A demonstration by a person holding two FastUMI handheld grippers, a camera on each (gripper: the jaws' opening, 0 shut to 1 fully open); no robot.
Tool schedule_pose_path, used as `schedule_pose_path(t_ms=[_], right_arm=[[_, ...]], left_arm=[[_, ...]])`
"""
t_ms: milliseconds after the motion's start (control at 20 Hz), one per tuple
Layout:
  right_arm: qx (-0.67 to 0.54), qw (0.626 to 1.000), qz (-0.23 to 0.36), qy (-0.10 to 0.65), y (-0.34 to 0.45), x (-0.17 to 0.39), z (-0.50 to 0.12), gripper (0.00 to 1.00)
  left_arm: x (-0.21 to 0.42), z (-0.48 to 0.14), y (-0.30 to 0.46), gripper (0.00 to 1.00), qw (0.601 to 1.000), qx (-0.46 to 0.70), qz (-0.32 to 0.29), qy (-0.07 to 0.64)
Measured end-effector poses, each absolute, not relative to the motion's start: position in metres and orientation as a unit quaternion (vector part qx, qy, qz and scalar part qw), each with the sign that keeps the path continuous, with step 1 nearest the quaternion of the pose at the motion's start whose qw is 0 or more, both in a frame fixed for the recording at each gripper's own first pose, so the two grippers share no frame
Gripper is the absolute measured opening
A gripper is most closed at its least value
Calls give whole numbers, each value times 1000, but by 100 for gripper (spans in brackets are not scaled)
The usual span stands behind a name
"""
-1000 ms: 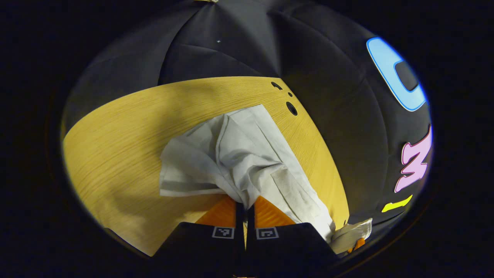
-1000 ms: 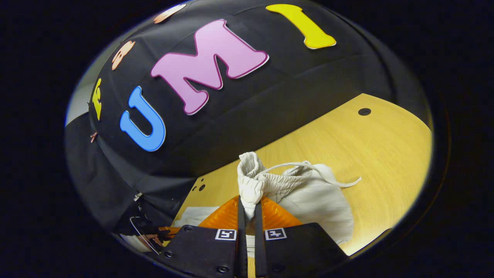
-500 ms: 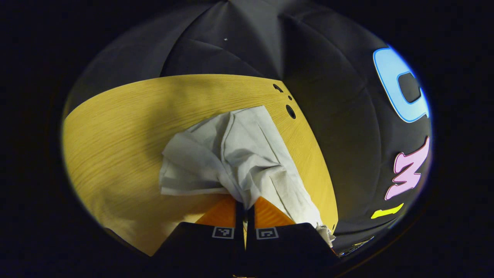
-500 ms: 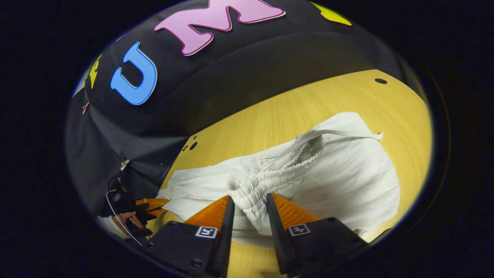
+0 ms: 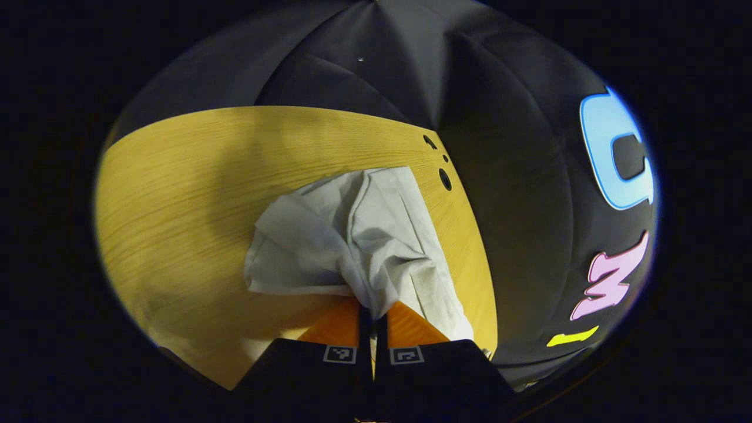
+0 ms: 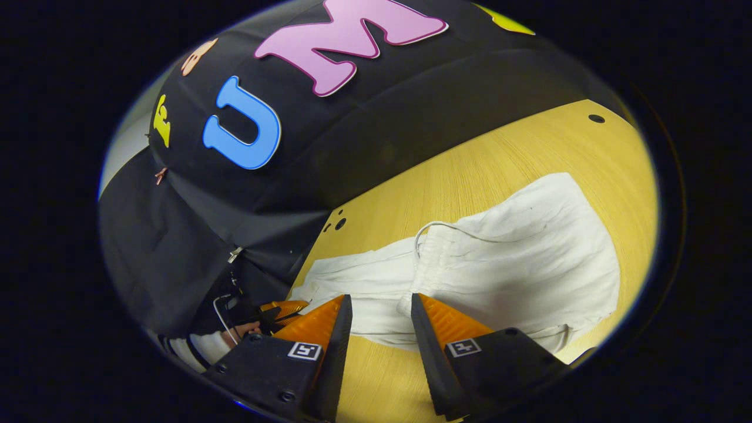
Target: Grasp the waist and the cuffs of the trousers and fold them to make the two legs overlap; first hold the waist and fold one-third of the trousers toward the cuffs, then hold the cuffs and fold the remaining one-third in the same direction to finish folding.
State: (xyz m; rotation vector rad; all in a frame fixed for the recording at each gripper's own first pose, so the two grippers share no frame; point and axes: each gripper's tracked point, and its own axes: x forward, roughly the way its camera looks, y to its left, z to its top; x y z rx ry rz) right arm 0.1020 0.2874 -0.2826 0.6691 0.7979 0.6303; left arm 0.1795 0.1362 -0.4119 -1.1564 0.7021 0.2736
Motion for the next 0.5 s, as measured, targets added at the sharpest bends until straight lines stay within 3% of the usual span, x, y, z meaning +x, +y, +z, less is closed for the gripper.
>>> schedule_pose_path(t_ms=[50,100,250,500], right_arm=[[313,821,296,375,282,97,-278,62],[309,822,295,377,275,93,-277,62],[304,828,277,381,242,85,-274,62],[320,838,224,380,177,82,-272,62]], left_arm=[[180,-412,135,11,768,-537,128,324],[180,-411,137,6,766,-540,130,323],[185,-400,137,6,767,-548,127,309],[197,-360,125,6,820,-484,109,285]])
